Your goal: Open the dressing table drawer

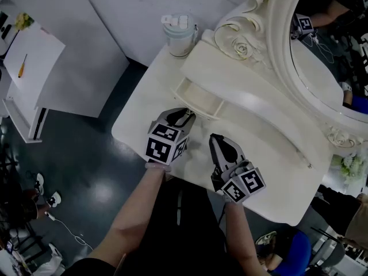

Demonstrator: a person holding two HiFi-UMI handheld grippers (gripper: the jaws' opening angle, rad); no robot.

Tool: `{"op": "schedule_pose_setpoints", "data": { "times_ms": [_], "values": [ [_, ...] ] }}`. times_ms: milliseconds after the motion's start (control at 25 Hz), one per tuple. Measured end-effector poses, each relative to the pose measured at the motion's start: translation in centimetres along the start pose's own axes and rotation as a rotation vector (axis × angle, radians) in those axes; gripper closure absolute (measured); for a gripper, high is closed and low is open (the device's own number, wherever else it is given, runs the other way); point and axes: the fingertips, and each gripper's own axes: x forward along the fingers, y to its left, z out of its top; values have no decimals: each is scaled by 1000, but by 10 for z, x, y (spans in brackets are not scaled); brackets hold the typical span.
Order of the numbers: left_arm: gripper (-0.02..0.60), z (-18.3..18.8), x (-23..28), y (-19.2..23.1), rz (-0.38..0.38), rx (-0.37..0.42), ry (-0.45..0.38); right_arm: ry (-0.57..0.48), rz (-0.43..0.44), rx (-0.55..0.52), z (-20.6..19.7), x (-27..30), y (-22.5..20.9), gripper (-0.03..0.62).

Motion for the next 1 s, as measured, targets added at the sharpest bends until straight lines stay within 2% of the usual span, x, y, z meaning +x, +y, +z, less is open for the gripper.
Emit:
{"op": "schedule_pose_setpoints", "data": {
  "times_ms": [400,520,800,920,1000],
  "values": [
    [461,-2,-4,0,0,-6,-16,-3,-6,11,-3,-6,3,588],
    [376,1,-8,-1,-11,-13,-38,-8,-5,16,-2,-6,4,588],
    [374,-3,-30,-2,-16,21,-34,-23,-11,1,10,-9,5,588],
    [435,-1,-43,1,-6,35,-54,-33,-20,-18,18,-9,4,588],
    [510,5,-52,2,-4,30,-90,-38,-25,-32,25,-10,5,588]
  ]
}}
